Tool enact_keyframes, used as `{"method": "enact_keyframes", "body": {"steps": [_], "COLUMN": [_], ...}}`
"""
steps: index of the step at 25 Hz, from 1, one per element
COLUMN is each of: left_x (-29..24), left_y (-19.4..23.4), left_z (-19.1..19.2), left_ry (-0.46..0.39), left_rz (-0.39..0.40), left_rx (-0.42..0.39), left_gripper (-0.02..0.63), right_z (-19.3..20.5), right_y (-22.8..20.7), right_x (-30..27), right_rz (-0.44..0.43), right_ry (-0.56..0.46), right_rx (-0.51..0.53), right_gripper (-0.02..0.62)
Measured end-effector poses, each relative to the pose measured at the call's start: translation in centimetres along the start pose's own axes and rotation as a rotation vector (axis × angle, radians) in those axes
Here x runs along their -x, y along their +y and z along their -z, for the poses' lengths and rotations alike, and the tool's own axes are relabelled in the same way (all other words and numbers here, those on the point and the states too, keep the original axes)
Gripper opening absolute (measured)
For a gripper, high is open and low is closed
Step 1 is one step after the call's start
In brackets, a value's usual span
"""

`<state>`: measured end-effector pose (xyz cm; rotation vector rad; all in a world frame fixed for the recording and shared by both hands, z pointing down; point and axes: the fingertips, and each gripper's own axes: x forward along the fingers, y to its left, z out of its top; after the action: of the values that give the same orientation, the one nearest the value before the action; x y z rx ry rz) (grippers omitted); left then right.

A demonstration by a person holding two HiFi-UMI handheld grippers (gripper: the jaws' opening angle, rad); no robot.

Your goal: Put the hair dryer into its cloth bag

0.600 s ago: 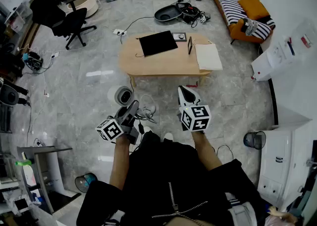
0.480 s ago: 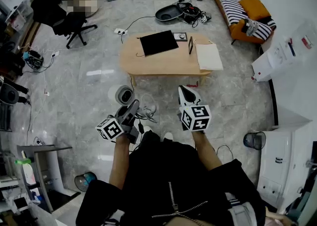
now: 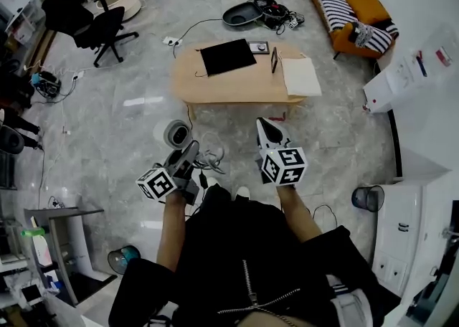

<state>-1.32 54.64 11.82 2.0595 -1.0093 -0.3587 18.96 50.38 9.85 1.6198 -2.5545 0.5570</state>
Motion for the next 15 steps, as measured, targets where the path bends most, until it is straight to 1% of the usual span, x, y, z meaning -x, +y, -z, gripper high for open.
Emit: {"method": "enact_keyframes", "body": {"steps": [7, 15], "left_x": [0.1, 0.2], "left_y": [-0.6, -1.1], "left_z": [0.3, 1.3], "left_ry": [0.001, 0.011], "left_rz": [-0.002, -0.013], "left_rx": [0.000, 0.008], "left_gripper": [0.222, 0.222], "right_z": [0.8, 1.3], "right_y": [0.0, -0.5], "right_x": [0.1, 0.8], "right_rz": [-0.004, -0.004], "right_ry": [0.040, 0.051], "right_rx": [-0.018, -0.038], "right_gripper": [0.011, 0.011]}}
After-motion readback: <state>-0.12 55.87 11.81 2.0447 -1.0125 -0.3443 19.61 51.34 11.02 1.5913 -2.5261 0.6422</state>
